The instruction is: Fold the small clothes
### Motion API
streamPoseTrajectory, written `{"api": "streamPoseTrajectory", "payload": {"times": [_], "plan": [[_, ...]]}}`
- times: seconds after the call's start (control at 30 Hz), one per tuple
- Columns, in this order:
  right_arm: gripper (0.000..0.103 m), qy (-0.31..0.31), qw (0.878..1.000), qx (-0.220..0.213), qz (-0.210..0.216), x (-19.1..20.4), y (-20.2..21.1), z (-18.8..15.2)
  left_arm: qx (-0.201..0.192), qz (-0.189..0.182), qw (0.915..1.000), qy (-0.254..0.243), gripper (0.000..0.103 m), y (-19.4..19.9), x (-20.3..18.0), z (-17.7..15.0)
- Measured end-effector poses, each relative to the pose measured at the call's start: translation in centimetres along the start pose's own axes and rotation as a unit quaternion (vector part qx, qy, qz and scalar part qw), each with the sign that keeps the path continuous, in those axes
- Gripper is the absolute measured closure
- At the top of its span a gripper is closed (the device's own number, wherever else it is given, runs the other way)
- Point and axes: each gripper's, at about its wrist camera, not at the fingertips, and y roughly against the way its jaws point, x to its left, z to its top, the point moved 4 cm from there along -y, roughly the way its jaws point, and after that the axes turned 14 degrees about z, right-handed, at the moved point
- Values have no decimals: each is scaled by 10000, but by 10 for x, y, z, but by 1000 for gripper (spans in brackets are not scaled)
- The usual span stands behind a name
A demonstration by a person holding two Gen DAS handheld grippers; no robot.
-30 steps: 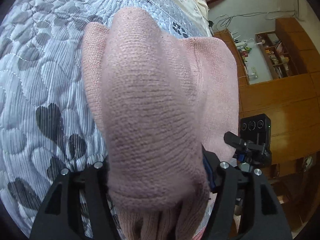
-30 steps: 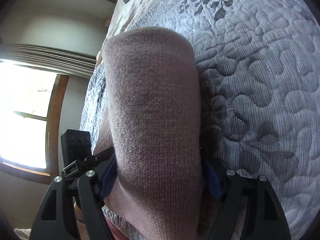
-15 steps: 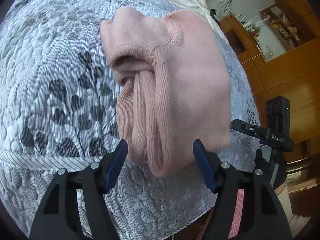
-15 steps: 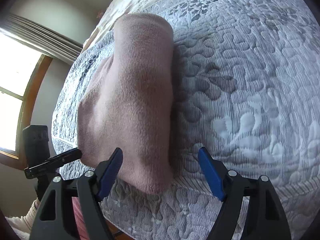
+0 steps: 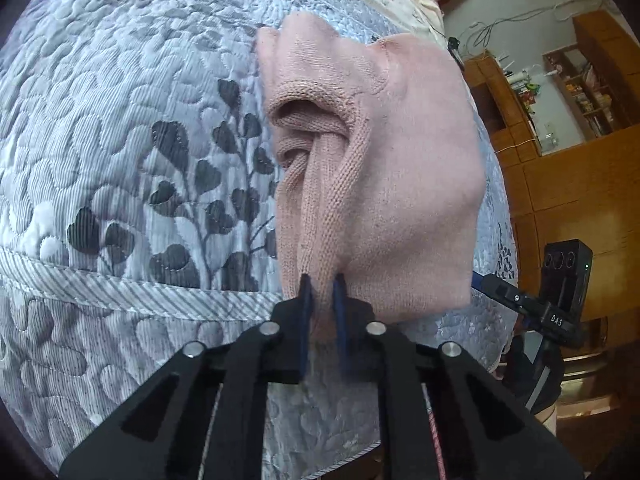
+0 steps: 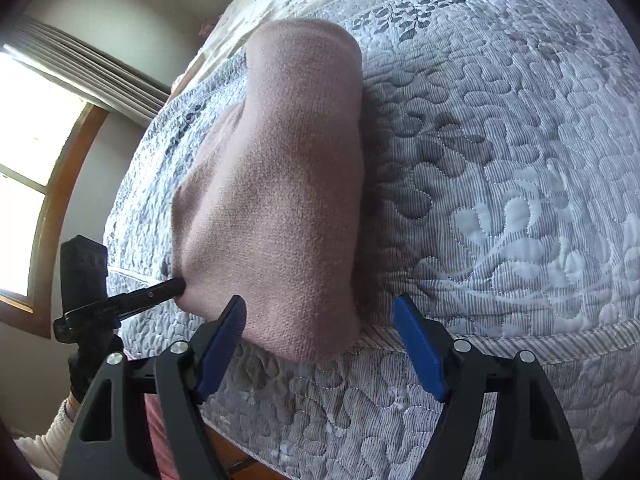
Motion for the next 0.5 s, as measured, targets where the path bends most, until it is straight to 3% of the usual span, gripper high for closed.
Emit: {"api": "streamPoseTrajectory", "payload": {"times": [0.1, 0.17, 0.4, 0.5], "plan": [[31, 68, 9992, 182, -354, -3, -15, -2, 6, -49, 9999, 89, 90, -6, 6, -1], [31, 49, 9983, 240, -521, -7, -22, -4, -85, 116, 9999, -43, 84, -9, 5, -2], [32, -86, 9982, 219, -558, -15, -29, -6, -193, 511, 9980, -312, 67, -11, -1, -4], [30, -70, 9977, 154, -660, -6, -19, -7, -253, 746, 9963, -347, 54, -2, -11, -6]]}}
